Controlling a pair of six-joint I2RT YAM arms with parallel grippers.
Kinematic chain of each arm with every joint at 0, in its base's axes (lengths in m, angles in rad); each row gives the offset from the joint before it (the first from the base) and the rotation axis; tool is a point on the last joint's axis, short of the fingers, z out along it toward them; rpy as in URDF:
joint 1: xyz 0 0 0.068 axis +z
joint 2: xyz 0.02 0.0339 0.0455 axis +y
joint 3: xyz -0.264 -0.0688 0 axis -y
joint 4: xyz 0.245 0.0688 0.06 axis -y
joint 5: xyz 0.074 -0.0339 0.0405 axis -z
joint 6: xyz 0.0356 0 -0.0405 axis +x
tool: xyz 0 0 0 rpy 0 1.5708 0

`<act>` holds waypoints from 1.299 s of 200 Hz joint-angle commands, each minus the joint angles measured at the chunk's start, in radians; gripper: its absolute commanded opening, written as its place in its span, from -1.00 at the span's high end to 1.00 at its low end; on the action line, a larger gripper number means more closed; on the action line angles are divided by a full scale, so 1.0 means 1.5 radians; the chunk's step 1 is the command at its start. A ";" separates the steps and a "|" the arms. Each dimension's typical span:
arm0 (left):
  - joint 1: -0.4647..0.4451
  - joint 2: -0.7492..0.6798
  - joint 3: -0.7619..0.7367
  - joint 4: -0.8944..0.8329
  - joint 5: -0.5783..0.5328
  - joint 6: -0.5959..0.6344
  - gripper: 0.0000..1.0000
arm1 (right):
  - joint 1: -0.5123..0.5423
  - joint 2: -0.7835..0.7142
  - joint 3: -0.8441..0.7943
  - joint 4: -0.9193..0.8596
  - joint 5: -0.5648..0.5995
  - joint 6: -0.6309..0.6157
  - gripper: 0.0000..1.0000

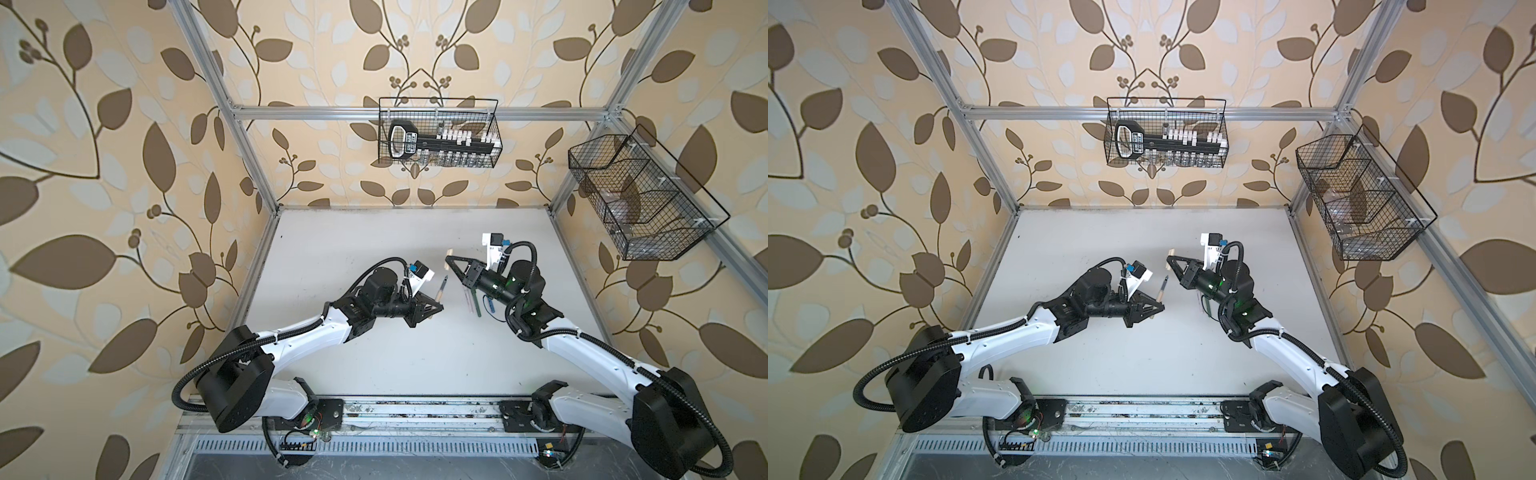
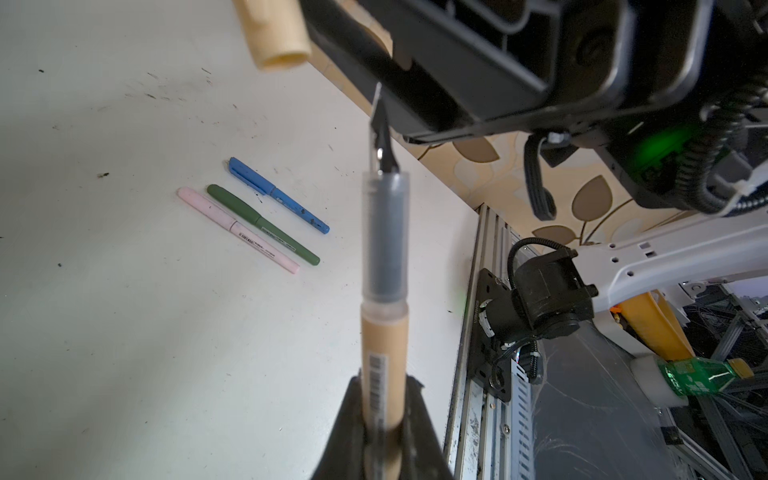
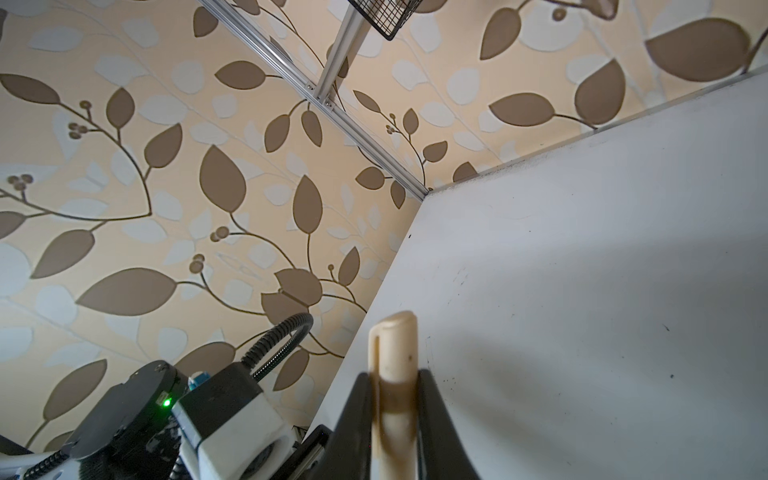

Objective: Insert the pens into the pen caps
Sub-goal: 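Lift the beige cap and bring it above the nib in the left gripper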

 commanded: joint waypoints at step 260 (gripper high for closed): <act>-0.002 -0.015 0.003 0.039 0.033 -0.012 1.00 | 0.031 -0.064 -0.070 0.113 0.036 0.011 0.65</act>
